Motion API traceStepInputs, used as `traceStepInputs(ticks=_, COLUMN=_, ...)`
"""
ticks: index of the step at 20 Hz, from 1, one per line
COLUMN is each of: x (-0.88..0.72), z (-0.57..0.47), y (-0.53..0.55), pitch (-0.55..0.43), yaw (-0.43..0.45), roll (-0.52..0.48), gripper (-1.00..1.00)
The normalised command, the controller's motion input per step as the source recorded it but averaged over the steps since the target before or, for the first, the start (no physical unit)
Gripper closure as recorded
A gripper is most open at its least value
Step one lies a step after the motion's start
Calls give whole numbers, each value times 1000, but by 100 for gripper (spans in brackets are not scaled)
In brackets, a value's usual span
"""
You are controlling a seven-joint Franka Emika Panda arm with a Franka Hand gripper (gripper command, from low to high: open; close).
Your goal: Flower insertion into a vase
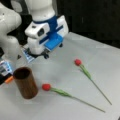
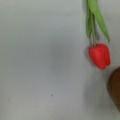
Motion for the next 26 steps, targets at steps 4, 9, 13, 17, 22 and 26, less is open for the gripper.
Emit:
traceStepInputs(ticks=4, x=939, z=275, y=-57, pitch=396, yaw=36, roll=18, gripper=-100)
traceStepInputs(ticks=9, x=635, z=425, y=6, pitch=368, yaw=8, roll=36, gripper=-100)
traceStepInputs(ticks=13, x=399, z=55, y=-29, pitch=257, yaw=-2, roll=16, gripper=-100)
traceStepInputs(ticks=17, x=231, z=-84, y=-62, pitch=149, yaw=13, roll=-14, gripper=-100)
traceStepInputs(ticks=22, x=130, z=-226, y=-132, pitch=147, yaw=86, roll=-33, gripper=-100)
traceStepInputs(ticks=26, x=78, z=-287, y=-131, pitch=134, yaw=112, roll=-42, gripper=-100)
